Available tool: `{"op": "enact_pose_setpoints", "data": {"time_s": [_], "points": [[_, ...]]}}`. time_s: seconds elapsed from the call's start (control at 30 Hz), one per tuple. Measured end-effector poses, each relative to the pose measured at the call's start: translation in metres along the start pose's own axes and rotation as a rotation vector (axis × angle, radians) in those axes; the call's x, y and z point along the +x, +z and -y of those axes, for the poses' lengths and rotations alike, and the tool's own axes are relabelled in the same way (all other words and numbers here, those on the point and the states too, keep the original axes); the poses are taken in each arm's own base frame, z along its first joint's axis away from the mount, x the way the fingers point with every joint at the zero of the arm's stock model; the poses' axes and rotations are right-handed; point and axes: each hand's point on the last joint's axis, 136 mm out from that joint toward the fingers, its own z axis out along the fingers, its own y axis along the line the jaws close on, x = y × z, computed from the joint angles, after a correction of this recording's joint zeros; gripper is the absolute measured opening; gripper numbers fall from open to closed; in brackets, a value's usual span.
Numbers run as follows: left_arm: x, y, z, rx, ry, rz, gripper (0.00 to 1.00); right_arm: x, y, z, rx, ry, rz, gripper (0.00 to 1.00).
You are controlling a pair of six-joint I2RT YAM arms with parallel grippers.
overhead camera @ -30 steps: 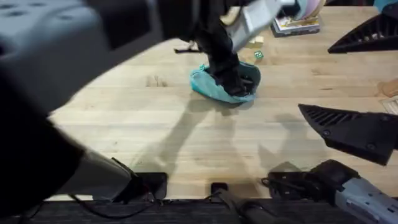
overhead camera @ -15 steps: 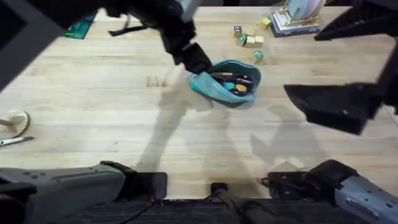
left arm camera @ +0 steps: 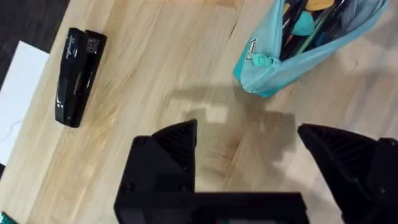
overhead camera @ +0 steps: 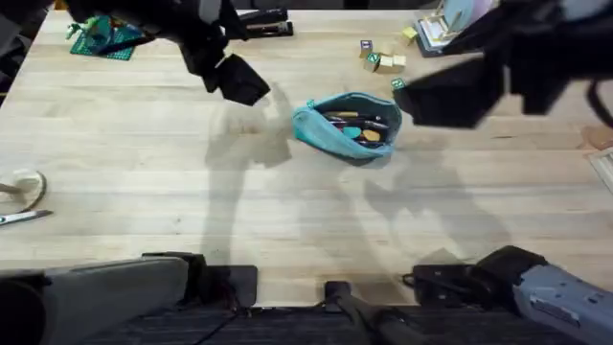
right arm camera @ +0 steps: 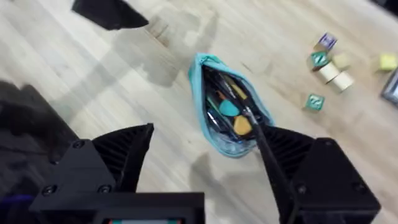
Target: Unzip the bag, pick up the pens from the table one at a time and place them inside, then zip the bag closed.
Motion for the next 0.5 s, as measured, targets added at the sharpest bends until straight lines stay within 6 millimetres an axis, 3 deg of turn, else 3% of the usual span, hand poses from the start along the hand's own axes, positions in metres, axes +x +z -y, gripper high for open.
{"op": "enact_pose_setpoints", "data": {"time_s": [0.33, 0.5], "points": [[0.013, -0.014, -0.014, -0.018, 0.045, 0.048, 0.993, -0.012, 0.040, 0.012, 0.000, 0.299, -0.036, 0.998], [0.027, -0.001, -0.023, 0.022, 0.017, 0.057, 0.993, -0.024, 0.052, 0.017, 0.000, 0.407, -0.007, 0.997]]}}
